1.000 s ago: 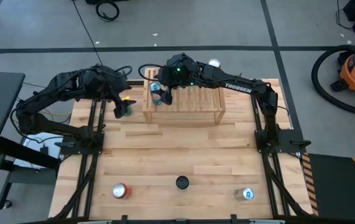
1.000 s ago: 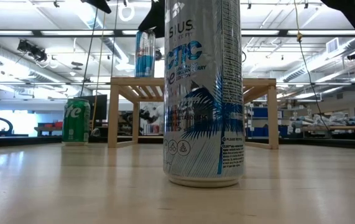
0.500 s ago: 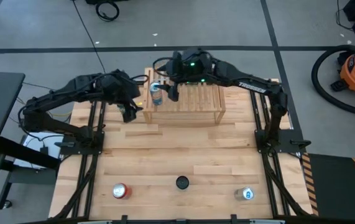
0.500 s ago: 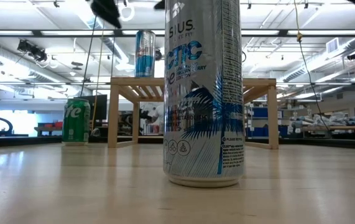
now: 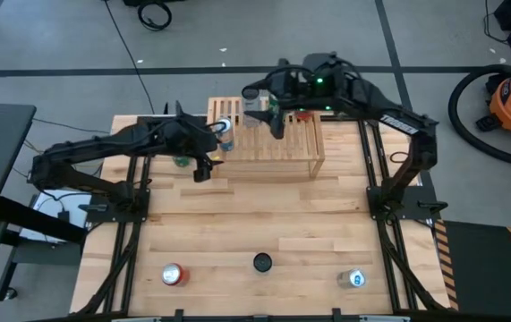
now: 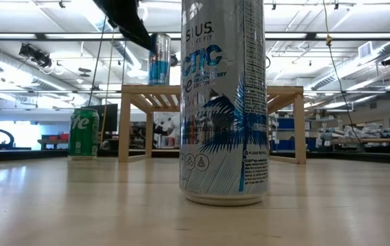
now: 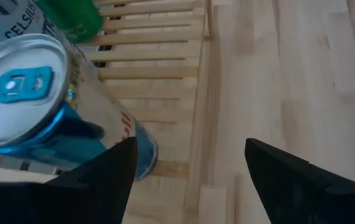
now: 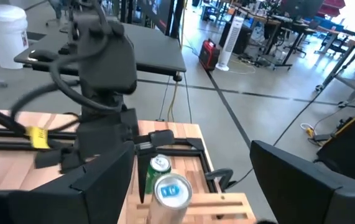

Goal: Place canned beverage on shelf
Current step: Put the top blue soda can on the shelf

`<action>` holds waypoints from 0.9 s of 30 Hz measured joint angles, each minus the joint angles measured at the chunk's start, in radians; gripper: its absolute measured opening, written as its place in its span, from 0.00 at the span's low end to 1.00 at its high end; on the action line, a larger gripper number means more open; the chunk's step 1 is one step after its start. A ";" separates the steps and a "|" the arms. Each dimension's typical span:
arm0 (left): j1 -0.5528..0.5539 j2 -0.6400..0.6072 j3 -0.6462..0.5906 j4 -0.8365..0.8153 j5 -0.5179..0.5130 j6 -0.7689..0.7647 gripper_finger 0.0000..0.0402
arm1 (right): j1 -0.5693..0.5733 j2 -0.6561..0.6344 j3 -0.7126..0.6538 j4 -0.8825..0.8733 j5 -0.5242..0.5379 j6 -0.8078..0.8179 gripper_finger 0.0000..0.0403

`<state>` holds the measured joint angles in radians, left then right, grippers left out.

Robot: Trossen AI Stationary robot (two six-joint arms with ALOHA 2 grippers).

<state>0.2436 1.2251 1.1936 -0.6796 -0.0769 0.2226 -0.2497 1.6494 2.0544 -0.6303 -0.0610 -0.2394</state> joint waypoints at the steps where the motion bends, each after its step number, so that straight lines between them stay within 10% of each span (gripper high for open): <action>1: 0.000 0.001 -0.010 0.014 0.000 0.000 0.75 | 0.000 -0.011 0.000 -0.011 0.006 0.000 0.82; 27: 0.064 0.056 -0.089 0.222 0.036 -0.026 0.75 | 0.000 -0.062 0.000 -0.144 0.016 0.004 0.82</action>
<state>0.3079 1.2806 1.1046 -0.4577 -0.0405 0.1966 -0.2497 1.5875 2.0541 -0.7738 -0.0448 -0.2356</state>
